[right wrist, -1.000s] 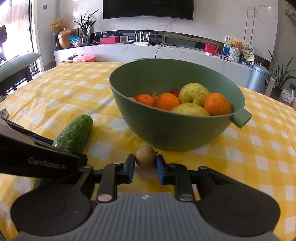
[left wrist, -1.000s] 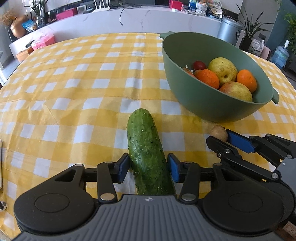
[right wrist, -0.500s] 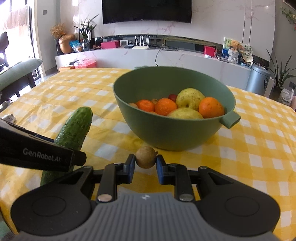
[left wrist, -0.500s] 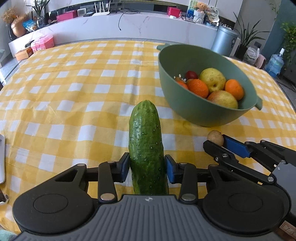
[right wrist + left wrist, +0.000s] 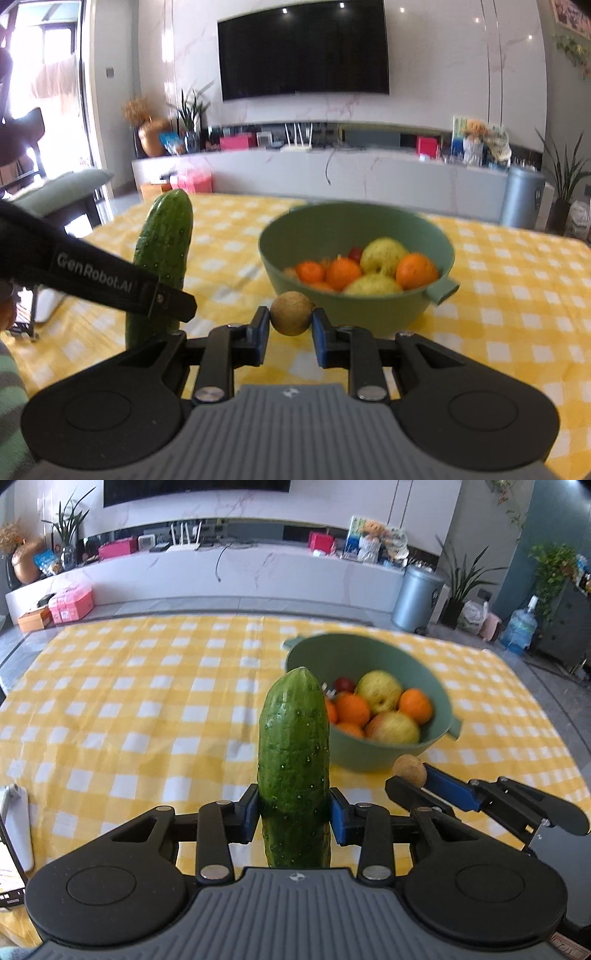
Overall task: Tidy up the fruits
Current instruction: 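Lift the cucumber and kiwi and lower both into the green colander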
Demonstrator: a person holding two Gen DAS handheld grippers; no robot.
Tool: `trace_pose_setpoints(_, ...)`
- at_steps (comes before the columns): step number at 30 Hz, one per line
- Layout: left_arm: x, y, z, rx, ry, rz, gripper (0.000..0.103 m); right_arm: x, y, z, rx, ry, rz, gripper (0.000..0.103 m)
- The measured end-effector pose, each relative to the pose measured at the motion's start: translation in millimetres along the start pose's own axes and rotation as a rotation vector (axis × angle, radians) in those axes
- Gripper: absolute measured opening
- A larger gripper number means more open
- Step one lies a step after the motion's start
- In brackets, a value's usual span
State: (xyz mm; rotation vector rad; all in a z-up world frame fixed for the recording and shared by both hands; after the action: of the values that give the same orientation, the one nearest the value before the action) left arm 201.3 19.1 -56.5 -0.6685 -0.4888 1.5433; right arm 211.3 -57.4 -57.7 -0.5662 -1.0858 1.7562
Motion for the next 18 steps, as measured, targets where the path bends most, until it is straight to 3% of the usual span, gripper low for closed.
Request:
trace_pose_setpoints(3,-5.9,-12.1,8.2,-0.02,0.03,-0.001,0.043,-3.4,-12.3,10.4,-0.029,-0.027,-0.035,0.021)
trace_pose_setpoints(12,-19.3,-54.7,6.5,-0.03,0.147,0.051,0.043,-25.5,-44.7,25.0,-0.088,0.007,-0.037,0.021)
trace_pose_setpoints(18,-28.9,-87.4,-10.7,-0.019,0.208,0.094,0.043,-45.6,-67.6,20.6,-0.049,0.0,-0.011,0.021)
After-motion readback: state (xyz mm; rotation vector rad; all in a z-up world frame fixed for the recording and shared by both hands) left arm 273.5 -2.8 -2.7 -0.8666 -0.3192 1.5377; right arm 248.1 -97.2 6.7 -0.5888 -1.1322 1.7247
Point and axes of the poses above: each gripper's, at about its wrist camera, not at the fingertips, and z roughly against the way its jaws point, x to its left, y to its underside, the point moved 8 cm from there along -z, roughly the way its jaws point, and after that the axes turned 1 degree about -x, right-handed, at the moved point
